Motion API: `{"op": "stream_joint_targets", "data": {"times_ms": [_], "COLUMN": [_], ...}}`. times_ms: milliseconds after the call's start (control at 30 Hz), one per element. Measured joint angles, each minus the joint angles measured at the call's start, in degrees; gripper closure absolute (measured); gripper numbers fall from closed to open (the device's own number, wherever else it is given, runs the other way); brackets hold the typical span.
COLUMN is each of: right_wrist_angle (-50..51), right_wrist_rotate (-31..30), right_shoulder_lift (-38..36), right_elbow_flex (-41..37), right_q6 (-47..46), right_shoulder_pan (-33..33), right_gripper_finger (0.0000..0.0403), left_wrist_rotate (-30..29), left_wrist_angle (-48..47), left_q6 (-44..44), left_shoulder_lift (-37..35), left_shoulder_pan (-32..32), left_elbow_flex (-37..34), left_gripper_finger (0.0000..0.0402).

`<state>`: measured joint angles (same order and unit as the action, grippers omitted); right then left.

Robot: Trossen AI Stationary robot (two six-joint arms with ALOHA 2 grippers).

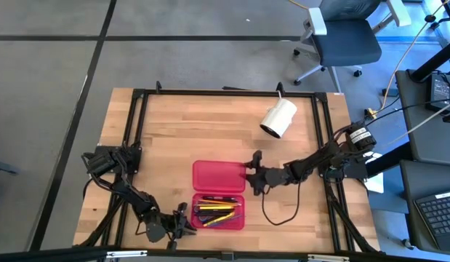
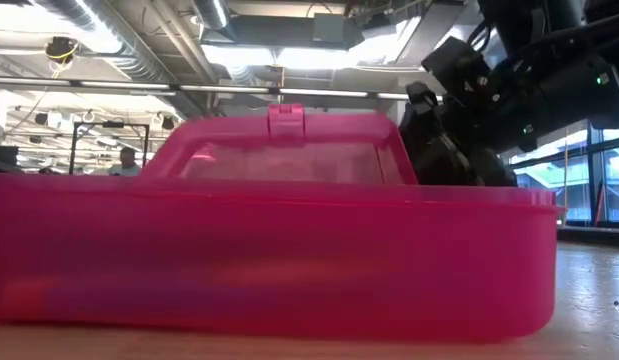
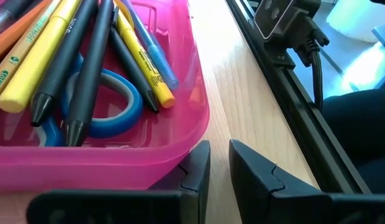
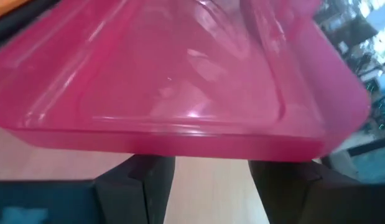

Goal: Pick & place school supplies into a supply box
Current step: Close the red supply box

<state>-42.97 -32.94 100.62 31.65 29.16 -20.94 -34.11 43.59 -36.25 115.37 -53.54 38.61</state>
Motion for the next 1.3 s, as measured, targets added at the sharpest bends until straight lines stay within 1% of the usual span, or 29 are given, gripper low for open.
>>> {"op": "stream_joint_targets", "data": {"times_ms": [300,400,467,567,700,900,1000,1100,1233,1300], "right_wrist_angle": [-0.1,0.0,-0.1,0.0,0.1,1.1,1.3,2.1,5.1,7.5], "right_wrist_rotate": [-0.5,-2.9,-5.8,-10.1,-10.5,-10.4,-10.3,-7.4,-1.6,-0.4], "right_shoulder_lift": [0.0,0.0,-0.1,-0.1,-0.1,-0.1,-0.1,-0.1,-0.1,-0.1], "right_elbow_flex": [3.0,3.9,4.1,4.7,6.4,10.4,12.4,13.8,14.7,15.2], "right_q6": [6.0,8.0,11.5,19.1,27.2,33.8,34.4,33.1,26.4,22.6], "right_shoulder_pan": [-3.0,-4.6,-5.8,-8.0,-10.9,-14.1,-15.2,-15.9,-15.9,-16.1], "right_gripper_finger": [0.0202,0.0202,0.0202,0.0202,0.0202,0.0202,0.0202,0.0202,0.0202,0.0202], "left_wrist_rotate": [0.0,0.0,-0.1,-0.2,-0.3,-0.4,-0.4,-0.5,-0.5,-0.5], "left_wrist_angle": [0.0,0.0,0.0,0.0,0.0,0.0,0.0,0.0,0.0,0.0], "left_q6": [-0.1,-0.1,-0.1,-0.5,-0.5,-0.5,-0.7,-0.7,-1.0,-1.2], "left_shoulder_lift": [0.0,0.0,0.0,0.0,0.0,0.1,0.1,0.1,0.1,0.1], "left_shoulder_pan": [0.0,0.0,0.0,0.0,0.0,0.0,0.0,0.0,0.0,0.0], "left_elbow_flex": [0.0,0.0,0.0,0.0,0.0,0.0,0.0,0.0,0.0,0.0], "left_gripper_finger": [0.0348,0.0346,0.0346,0.0349,0.035,0.0346,0.0347,0.035,0.0348,0.0347]}}
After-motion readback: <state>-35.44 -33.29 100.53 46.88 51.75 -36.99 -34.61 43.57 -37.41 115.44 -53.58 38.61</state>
